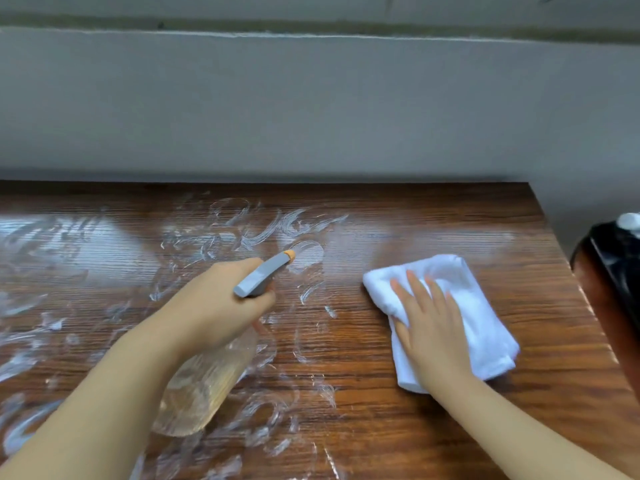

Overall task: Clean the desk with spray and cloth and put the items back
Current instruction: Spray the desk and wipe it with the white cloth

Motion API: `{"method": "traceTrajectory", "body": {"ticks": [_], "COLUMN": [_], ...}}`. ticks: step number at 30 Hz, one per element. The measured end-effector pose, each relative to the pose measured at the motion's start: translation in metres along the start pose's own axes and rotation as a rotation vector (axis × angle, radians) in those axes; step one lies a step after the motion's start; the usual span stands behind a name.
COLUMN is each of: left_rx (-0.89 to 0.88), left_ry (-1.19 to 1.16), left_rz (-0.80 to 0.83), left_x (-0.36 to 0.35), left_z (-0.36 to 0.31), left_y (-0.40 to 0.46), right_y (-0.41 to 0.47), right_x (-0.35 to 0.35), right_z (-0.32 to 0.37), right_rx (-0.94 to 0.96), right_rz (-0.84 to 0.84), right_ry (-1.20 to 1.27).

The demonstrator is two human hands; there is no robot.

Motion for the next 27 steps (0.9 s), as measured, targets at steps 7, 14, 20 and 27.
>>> {"method": "traceTrajectory", "body": {"ticks": [7,14,20,27], "left_rx": [0.005,0.043,0.055,0.039], "left_ry": [0.124,0.012,0.033,-0.049], "left_rz": [0.061,0.024,0.062,0.024], "left_x": [0.004,0.012,0.015,0.024], "left_z": [0.006,0.019,0.031,0.033], "left_y": [0.011,0.015,0.014,0.007], "right_y": [-0.007,0.087,0.177,0.169], "right_x": [-0.005,-0.010,-0.003,0.002], "right_z": [0.021,0.090,0.117,0.090], "right_rx": [0.042,0.143,0.080,-0.018], "right_rz": [0.012,0.088,0.035,0.014], "right_ry": [-0.048,-0.027,-0.019,0.065]}}
Point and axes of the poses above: each hand's wrist, its own y-axis towards the middle knuckle, its own x-axis out of the back of the hand, z = x × y, the point moved 9 cm from there along y, towards the middle knuckle, and after that the axes turned 10 degrees about -x, right-handed, at the moved point
